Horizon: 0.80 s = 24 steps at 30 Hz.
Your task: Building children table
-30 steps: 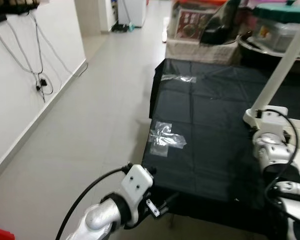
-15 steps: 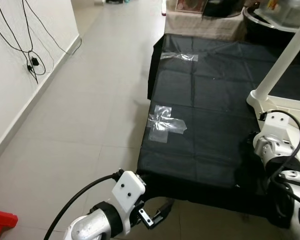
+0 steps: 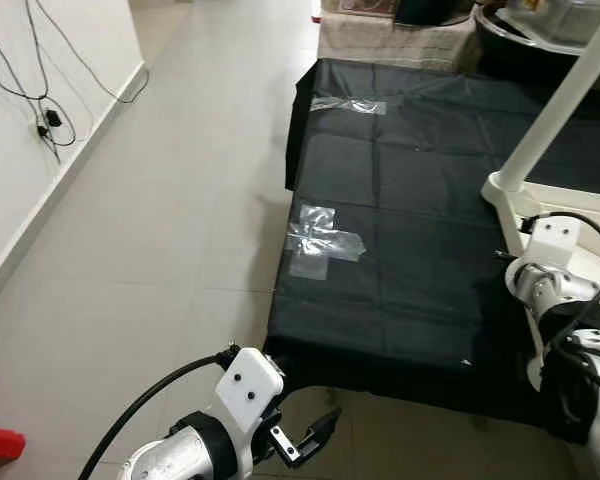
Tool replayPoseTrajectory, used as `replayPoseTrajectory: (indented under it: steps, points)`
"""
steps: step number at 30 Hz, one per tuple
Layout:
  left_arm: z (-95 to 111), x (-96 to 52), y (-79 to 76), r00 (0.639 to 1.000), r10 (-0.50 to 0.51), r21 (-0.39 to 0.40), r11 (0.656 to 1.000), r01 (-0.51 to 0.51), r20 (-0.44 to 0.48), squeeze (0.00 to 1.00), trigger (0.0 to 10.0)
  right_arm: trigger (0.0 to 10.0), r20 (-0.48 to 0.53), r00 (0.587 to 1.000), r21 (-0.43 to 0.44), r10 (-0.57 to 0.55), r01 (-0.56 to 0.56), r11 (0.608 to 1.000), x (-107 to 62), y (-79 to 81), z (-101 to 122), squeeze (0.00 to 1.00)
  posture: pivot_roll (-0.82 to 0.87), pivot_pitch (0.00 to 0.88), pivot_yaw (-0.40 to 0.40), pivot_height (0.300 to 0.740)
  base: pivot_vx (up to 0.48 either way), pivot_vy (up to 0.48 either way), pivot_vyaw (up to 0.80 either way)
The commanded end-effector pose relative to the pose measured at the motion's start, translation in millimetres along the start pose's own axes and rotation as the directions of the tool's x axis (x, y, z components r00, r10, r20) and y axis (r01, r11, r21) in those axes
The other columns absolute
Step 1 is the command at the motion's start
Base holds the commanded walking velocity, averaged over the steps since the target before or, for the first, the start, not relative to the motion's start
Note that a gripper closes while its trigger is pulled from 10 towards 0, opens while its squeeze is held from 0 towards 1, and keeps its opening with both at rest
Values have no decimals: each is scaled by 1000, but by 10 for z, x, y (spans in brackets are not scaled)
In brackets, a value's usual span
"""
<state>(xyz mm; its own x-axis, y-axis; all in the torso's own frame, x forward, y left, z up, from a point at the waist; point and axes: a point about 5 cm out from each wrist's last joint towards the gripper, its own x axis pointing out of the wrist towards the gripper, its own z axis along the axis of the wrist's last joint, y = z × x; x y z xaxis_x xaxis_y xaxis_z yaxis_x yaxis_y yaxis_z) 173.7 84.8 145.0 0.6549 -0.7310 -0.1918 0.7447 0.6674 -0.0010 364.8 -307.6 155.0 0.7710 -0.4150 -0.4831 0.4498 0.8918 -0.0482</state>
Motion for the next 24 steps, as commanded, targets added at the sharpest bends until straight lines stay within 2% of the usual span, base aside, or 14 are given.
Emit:
replayPoseTrajectory:
  steps: [1,5,6,8,9,10,12,14,15,16,17,19,20,24]
  points:
    - [-11,-2,-32,1000,-20,-11,1000,20,-13,0,10000,0,-136,982,-101,129,-144,984,25,159,-331,0,107,183,-88,740,0,0,0]
    - [-13,16,-34,1000,-25,-11,1000,25,-13,0,10000,0,-157,969,-127,193,-213,969,15,224,-355,0,106,181,-88,740,0,0,0]
    - [-12,53,-25,1000,-27,-7,1000,27,-9,0,10000,0,-177,935,-215,306,-340,916,-6,339,-397,0,102,145,-94,740,0,0,0]
    - [-8,126,-3,1000,-30,4,1000,30,2,0,10000,0,-279,801,-332,530,-598,730,-112,569,-531,0,94,120,-93,740,0,0,0]
    - [-8,126,-3,1000,-30,4,1000,30,2,0,10000,0,-279,801,-332,530,-598,730,-112,569,-531,0,94,120,-93,740,0,0,0]
    - [-9,154,6,1000,-31,7,1000,31,4,0,10000,0,-315,752,-354,579,-659,663,-149,629,-574,0,91,112,-92,740,0,0,0]
    - [-8,167,11,1000,-31,8,999,31,3,0,10000,0,-327,733,-359,596,-680,639,-162,643,-584,0,91,112,-92,740,0,0,0]
    - [-10,231,48,1000,-25,10,1000,25,13,0,10000,0,-357,618,-404,701,-779,481,-293,692,-587,0,88,73,-93,740,0,0,0]
    - [-10,231,48,1000,-25,10,1000,25,13,0,10000,0,-357,618,-404,701,-779,481,-293,692,-587,0,88,73,-93,740,0,0,0]
    - [-15,264,70,1000,-22,13,1000,22,17,0,10000,0,-376,553,-423,743,-816,394,-377,720,-590,0,85,53,-90,740,0,0,0]
    - [-15,264,70,1000,-22,13,1000,22,17,0,10000,0,-376,553,-423,743,-816,394,-377,720,-590,0,85,53,-90,740,0,0,0]
    - [-18,285,84,1000,-20,16,1000,20,19,0,10000,0,-392,510,-433,766,-837,335,-434,740,-597,0,85,53,-90,740,0,0,0]
    - [-21,328,113,1000,-15,23,1000,14,26,0,10000,0,-403,449,-451,798,-855,254,-518,766,-571,0,75,18,-92,740,0,0,0]
    - [-21,328,113,1000,-15,23,1000,14,26,0,10000,0,-403,449,-451,798,-855,254,-518,766,-571,0,75,18,-92,740,0,0,0]
